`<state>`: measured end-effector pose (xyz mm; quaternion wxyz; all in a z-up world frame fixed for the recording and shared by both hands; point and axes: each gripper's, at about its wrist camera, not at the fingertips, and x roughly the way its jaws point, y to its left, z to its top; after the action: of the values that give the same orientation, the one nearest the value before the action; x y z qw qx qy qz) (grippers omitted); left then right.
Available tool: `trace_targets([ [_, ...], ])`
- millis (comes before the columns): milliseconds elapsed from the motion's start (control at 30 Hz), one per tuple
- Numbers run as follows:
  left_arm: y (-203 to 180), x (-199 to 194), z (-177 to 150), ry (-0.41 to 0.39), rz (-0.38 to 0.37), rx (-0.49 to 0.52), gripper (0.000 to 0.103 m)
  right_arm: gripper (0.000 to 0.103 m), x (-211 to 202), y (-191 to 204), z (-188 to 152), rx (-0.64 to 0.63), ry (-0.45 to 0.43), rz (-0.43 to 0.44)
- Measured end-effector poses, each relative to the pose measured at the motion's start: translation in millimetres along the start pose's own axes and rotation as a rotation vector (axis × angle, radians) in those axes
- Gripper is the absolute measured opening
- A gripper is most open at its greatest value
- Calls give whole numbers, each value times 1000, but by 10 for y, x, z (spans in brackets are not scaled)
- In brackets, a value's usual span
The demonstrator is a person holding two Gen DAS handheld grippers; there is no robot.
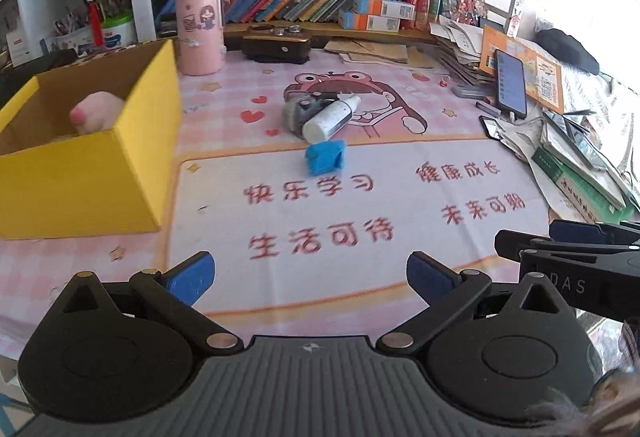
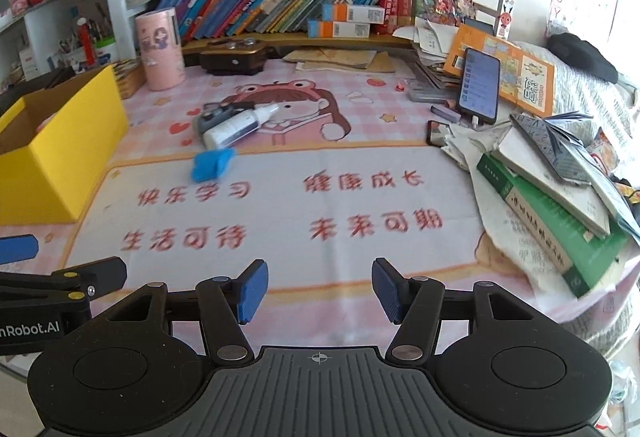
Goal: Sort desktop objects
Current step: 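Move the left tool to the blue object and close on it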
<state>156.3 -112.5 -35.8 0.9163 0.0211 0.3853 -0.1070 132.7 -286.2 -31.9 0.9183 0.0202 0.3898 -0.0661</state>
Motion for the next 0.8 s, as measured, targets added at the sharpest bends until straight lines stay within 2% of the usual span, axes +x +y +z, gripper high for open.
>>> trace_targets([
  [267, -274, 457, 220, 43, 41, -58, 98, 58, 367, -393, 318, -18, 17, 61],
  [600, -416, 1101, 601, -44, 143, -69, 98, 58, 793, -682, 606, -33, 38, 135],
  [800, -457, 1486, 780, -22, 179, -55, 86, 58, 908, -720, 724, -55, 29, 162],
])
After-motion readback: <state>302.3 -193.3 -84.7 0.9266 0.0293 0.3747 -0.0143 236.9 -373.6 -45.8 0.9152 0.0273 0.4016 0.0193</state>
